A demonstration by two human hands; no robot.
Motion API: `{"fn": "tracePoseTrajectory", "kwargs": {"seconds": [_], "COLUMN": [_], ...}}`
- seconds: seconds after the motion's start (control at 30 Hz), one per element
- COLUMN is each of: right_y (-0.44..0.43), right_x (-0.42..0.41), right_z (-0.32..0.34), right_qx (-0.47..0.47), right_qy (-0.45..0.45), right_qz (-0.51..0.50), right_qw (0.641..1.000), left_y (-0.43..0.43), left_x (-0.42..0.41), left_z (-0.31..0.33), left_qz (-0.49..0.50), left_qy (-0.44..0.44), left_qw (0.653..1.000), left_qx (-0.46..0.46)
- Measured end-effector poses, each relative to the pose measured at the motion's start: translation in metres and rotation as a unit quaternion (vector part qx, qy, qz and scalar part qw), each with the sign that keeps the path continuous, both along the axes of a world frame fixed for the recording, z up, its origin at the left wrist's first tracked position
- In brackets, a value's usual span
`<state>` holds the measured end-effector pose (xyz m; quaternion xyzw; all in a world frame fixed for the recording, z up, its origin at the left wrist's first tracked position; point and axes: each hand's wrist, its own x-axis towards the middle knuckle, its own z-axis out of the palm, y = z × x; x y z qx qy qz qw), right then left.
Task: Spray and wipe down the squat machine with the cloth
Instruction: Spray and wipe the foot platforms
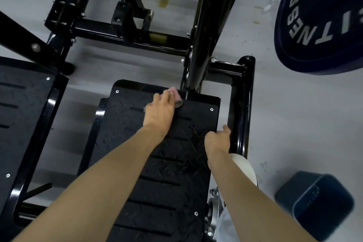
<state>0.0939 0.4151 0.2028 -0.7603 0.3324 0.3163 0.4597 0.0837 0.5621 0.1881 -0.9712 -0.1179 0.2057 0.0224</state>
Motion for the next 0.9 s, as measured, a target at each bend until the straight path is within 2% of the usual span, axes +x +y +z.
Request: {"fn": "tracePoseTrajectory", "kwargs": {"seconds": [0.07, 0.1, 0.2, 0.27, 0.37, 0.43, 0.5, 0.6, 0.7, 0.77, 0.8, 0.83, 0.9], "right_y": [-0.002, -0.002, -0.005, -0.009, -0.014, -0.015, -0.015, -0.014, -0.012, -0.012, -0.012, -0.012, -0.011], "right_x": [0.000, 0.001, 0.004, 0.004, 0.003, 0.002, 0.001, 0.001, -0.001, -0.003, -0.003, -0.004, -0.006], "right_z": [-0.001, -0.001, 0.002, 0.003, 0.000, -0.003, -0.004, -0.001, 0.005, 0.005, 0.005, 0.003, 0.001], "right_qx": [-0.003, -0.003, -0.006, -0.012, -0.014, -0.009, 0.000, -0.001, 0.004, 0.013, 0.015, 0.016, 0.013], "right_qy": [-0.002, 0.001, 0.003, 0.001, 0.001, 0.007, 0.010, 0.005, 0.008, 0.019, 0.020, 0.018, 0.008], "right_qz": [-0.007, -0.013, -0.032, -0.027, -0.031, -0.038, -0.042, -0.033, -0.045, -0.053, -0.045, -0.037, -0.028], "right_qw": [1.000, 1.000, 0.999, 1.000, 0.999, 0.999, 0.999, 0.999, 0.999, 0.998, 0.999, 0.999, 0.999], "left_y": [-0.011, -0.020, -0.057, -0.068, -0.054, -0.047, -0.057, -0.083, -0.088, -0.073, -0.063, -0.052, -0.029], "left_x": [0.002, 0.003, 0.000, 0.005, 0.022, 0.030, 0.031, 0.022, 0.008, 0.004, 0.004, 0.003, 0.000], "left_z": [-0.001, -0.002, -0.005, -0.002, -0.002, -0.003, -0.004, -0.005, -0.007, -0.005, -0.007, -0.008, -0.010], "left_qz": [0.048, 0.042, -0.099, -0.223, -0.331, -0.299, -0.212, -0.094, -0.165, -0.225, -0.223, -0.195, -0.078], "left_qy": [-0.013, -0.019, -0.012, 0.006, 0.000, -0.010, -0.020, -0.009, -0.024, -0.021, -0.020, -0.022, -0.026], "left_qw": [0.998, 0.997, 0.987, 0.964, 0.937, 0.949, 0.972, 0.984, 0.966, 0.959, 0.962, 0.971, 0.991], "left_qx": [-0.031, -0.056, -0.124, -0.148, -0.108, -0.097, -0.100, -0.152, -0.196, -0.173, -0.154, -0.139, -0.110]}}
